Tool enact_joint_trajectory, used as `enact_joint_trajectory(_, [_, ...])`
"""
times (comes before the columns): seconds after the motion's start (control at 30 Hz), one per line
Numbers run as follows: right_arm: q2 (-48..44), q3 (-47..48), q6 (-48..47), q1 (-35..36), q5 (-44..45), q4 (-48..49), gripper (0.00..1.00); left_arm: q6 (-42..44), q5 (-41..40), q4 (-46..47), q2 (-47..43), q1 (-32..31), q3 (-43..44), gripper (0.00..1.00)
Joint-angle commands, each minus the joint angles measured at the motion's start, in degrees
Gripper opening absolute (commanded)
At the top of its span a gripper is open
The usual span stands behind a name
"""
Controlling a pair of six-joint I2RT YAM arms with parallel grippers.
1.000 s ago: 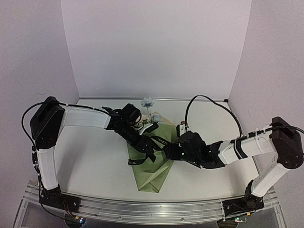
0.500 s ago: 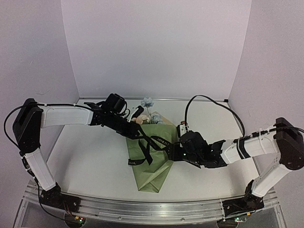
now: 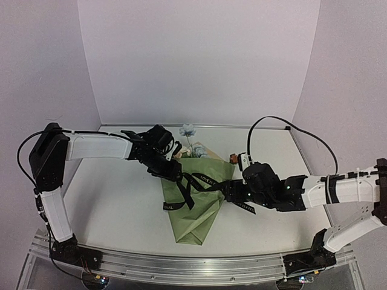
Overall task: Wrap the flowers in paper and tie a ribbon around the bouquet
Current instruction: Adjust the ribbon on the folded bouquet.
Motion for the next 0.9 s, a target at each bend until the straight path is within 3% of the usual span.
enact_joint_trajectory(0.0, [-3.19, -2.09, -3.74, -1.80, 0.36, -6.39, 0.77, 0.06, -3.81, -2.75, 3.33, -1.32, 6.18, 0.57])
enact_joint_trajectory(0.2, [-4.17, -3.31, -7.64, -3.85, -3.36, -8.01, 0.79, -0.90, -10.41, -7.34, 7.48, -2.24, 10.35, 0.50])
enact_joint_trajectory(0.33, [-1.14, -1.12, -15.33, -4.61, -10.27, -7.99, 0.80, -1.25, -11.27, -7.54, 8.09, -2.37, 10.97, 0.41])
enact_joint_trajectory(0.53, [5.84, 3.64, -26.16, -6.88, -17.46, -6.53, 0.81, -0.42, -11.49, -7.76, 8.47, -2.35, 12.28, 0.19])
enact_joint_trajectory(0.7, [10.56, 6.15, -29.46, -10.69, -23.21, -5.28, 0.77, 0.27, -11.81, -8.00, 8.41, -2.35, 13.24, 0.06])
enact_joint_trajectory(0.87, [14.64, 7.34, -34.96, -11.31, -25.02, -5.28, 0.72, 1.32, -12.99, -8.39, 7.85, -2.27, 14.34, 0.02])
